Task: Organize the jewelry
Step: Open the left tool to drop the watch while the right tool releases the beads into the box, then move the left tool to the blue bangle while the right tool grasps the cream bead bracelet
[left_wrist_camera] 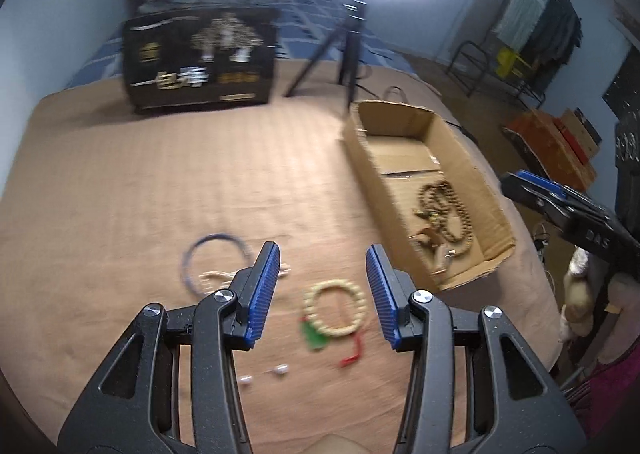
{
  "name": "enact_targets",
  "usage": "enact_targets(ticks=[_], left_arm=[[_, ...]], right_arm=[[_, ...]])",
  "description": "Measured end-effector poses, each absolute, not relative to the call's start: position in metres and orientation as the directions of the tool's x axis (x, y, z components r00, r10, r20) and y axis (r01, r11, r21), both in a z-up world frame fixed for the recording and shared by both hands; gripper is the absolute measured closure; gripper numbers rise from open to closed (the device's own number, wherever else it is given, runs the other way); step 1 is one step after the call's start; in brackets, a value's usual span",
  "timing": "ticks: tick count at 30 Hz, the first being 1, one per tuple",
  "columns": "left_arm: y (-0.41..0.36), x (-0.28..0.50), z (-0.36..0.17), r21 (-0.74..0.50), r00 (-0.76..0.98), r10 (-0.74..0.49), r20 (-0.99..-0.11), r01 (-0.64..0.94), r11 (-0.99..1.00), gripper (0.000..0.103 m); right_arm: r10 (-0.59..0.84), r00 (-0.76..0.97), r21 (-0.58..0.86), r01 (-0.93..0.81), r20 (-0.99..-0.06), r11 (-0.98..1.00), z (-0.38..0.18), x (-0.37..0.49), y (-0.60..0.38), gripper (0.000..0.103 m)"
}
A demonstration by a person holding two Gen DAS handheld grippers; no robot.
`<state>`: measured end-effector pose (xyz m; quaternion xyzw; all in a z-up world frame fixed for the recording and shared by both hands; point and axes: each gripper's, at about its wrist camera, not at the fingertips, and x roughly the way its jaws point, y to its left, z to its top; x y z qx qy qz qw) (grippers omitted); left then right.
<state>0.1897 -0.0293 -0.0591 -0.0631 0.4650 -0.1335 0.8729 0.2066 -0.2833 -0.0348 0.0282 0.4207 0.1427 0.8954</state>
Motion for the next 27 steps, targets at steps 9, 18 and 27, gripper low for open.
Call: enact_targets(ticks=[9, 18, 27], left_arm=[[0.026, 0.172, -0.075, -0.24, 0.513, -0.258, -0.819, 0.103, 0.965, 0.057], [0.041, 0.181, -0.095, -0.245, 0.478, -0.252, -0.842, 0.079, 0.966, 0.057], [0.043, 0.197, -0.11, -0.249, 0.445, -0.248, -0.861, 0.056, 0.967, 0.054]], right_arm=[[0.371, 0.535, 0.189, -0.365, -0.759, 0.912, -0.042, 0.177, -0.235, 0.036], [0.418, 0.411, 0.212, -0.459, -0.81, 0.863, -0.074, 0.155, -0.187, 0.041], [0.411, 0.333, 0.207, -0.506, -0.849, 0.837, -0.1, 0.148, -0.166, 0.045]])
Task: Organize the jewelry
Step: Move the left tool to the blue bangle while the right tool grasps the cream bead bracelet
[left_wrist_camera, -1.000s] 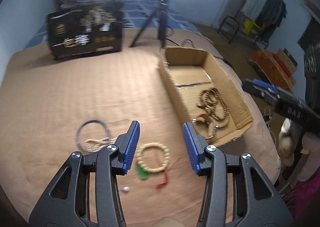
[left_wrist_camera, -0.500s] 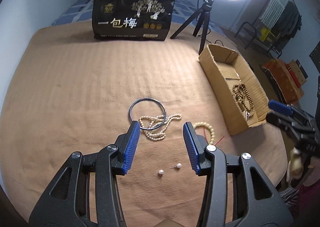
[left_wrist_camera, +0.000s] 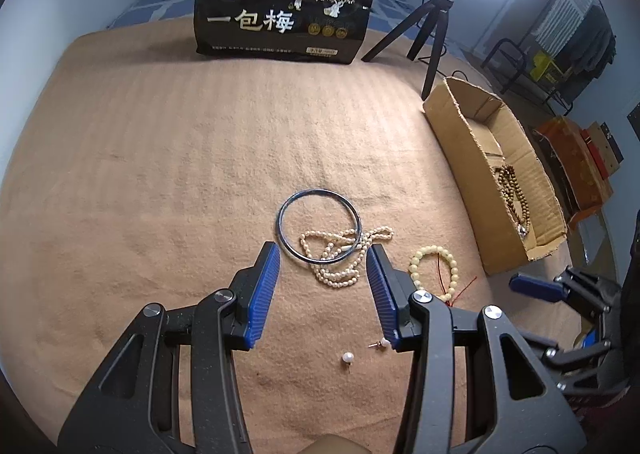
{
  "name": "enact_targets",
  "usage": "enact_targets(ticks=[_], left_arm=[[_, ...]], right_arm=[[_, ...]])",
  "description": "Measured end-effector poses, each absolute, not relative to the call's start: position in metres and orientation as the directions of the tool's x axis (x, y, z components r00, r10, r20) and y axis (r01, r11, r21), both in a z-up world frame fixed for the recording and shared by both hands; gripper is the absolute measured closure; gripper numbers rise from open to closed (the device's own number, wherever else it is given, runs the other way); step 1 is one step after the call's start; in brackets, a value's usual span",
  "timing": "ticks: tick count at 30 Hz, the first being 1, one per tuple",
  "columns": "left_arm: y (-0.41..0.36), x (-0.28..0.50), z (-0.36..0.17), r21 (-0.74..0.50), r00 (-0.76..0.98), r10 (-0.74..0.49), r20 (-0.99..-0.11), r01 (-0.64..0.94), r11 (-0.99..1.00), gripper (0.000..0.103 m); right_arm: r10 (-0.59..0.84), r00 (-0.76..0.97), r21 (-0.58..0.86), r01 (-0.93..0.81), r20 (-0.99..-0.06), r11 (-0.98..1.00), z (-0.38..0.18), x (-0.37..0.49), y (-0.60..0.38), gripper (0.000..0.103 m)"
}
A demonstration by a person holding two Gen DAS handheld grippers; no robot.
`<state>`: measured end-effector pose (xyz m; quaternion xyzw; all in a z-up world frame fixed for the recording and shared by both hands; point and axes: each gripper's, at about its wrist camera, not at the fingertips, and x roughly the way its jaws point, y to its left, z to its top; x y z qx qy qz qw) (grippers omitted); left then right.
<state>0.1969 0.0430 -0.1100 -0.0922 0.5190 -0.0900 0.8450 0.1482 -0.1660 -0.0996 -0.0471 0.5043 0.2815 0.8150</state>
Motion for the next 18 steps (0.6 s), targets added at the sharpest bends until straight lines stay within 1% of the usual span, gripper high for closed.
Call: enact_targets(ticks=[2, 6, 18], left_arm=[[0.041, 0.202, -0.114, -0.25, 0.432, -0.244, -0.868, 0.044, 0.967, 0.044], [0.04, 0.213, -0.124, -0.266, 0.411, -0.249, -0.877, 0.017, 0.964, 0.037], [0.045, 0.247, -0.156, -0.305, 0.341, -0.264, -0.902, -0.073, 0.949, 0.037]], right_arm=[[0.412, 0.322, 0.212, -0.509, -0.852, 0.835, -0.104, 0.149, -0.164, 0.045], [0.408, 0.304, 0.211, -0.516, -0.861, 0.83, -0.111, 0.15, -0.157, 0.045], [0.409, 0.275, 0.224, -0.519, -0.87, 0.825, -0.124, 0.16, -0.144, 0.046]])
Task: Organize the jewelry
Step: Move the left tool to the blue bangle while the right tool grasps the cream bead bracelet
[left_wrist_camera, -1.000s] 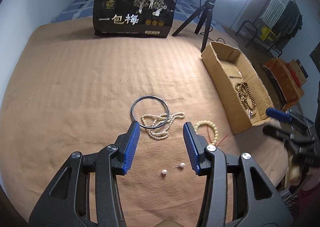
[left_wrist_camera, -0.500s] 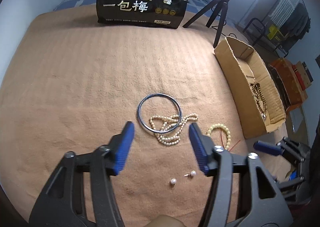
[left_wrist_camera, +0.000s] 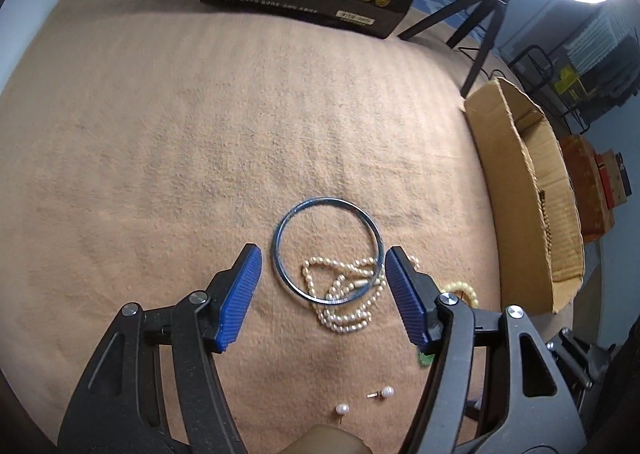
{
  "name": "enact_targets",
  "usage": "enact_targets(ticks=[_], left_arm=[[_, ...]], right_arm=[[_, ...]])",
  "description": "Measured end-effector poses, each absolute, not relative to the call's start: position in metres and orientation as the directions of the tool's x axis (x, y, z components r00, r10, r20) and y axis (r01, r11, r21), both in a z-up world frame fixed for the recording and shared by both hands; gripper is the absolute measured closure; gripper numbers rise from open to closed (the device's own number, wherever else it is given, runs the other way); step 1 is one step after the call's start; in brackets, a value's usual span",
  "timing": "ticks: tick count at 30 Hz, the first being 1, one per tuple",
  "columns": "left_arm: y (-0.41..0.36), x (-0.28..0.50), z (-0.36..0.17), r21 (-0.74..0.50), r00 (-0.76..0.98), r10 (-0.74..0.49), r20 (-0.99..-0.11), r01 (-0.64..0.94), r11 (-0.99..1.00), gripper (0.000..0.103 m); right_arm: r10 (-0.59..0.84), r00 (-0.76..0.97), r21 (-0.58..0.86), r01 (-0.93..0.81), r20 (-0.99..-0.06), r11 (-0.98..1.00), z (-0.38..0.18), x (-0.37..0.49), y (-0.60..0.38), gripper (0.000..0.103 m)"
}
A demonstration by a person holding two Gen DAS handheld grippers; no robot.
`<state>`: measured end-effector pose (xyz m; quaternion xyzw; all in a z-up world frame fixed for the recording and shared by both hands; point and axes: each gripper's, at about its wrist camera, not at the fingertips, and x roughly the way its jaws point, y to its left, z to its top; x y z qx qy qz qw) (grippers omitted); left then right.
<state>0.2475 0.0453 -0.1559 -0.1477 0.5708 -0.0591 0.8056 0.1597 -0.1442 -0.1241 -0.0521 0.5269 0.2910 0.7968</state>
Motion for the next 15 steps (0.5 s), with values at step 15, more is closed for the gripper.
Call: enact_targets(ticks=[15], left_arm=[[0.041, 0.266, -0.173, -0.337, 0.312, -0.284, -0.907, -0.131, 0.932, 0.032]], right_arm=[[0.409, 0.257, 0.237, -0.51, -0.876, 0.827, -0.135, 0.168, -0.136, 0.052]])
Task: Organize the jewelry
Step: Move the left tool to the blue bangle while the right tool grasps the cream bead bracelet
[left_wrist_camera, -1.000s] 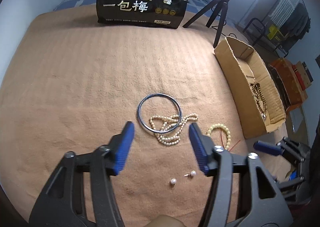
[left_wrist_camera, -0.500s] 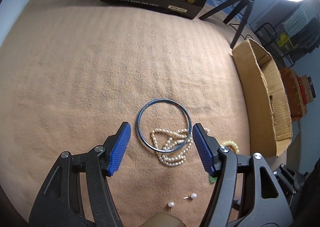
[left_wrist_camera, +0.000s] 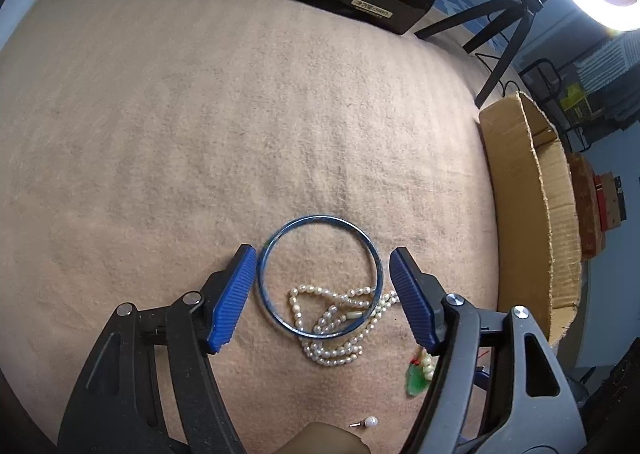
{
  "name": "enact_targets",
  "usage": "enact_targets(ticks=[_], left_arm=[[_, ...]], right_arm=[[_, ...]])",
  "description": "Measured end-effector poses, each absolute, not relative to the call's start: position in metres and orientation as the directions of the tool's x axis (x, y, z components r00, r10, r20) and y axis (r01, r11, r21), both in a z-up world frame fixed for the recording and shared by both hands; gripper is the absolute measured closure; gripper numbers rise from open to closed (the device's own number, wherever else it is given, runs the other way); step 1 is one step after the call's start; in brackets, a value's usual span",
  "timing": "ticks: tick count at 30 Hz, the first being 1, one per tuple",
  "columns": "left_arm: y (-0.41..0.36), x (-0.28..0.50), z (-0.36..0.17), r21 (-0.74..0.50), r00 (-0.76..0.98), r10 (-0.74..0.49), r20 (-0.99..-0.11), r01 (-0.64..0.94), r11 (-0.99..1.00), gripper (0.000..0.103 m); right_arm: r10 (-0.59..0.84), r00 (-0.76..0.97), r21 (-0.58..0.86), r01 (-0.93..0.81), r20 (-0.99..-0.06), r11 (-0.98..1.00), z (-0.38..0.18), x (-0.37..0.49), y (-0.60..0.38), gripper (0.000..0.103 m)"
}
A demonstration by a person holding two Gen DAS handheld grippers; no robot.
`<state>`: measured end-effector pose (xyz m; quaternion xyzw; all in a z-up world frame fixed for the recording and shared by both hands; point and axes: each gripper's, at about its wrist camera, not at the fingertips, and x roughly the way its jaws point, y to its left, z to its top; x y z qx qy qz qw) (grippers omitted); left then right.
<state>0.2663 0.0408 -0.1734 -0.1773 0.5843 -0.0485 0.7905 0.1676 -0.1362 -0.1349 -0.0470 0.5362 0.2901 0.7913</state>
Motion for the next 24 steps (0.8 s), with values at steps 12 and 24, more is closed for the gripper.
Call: enact_targets(ticks=[12, 24], left_arm=[[0.007, 0.279, -0.184, -0.191, 0.318, -0.153, -0.936, -0.093, 0.977, 0.025], [-0.018, 0.286, -0.194, -0.124, 0.337, -0.1, -0.936, -0.049, 0.991, 0.02]], right_arm=[[0.396, 0.249, 0.231, -0.504, -0.884, 0.832, -0.139, 0.174, -0.132, 0.061], [0.371, 0.237, 0.203, -0.524, -0.898, 0.827, -0.148, 0.177, -0.124, 0.067]])
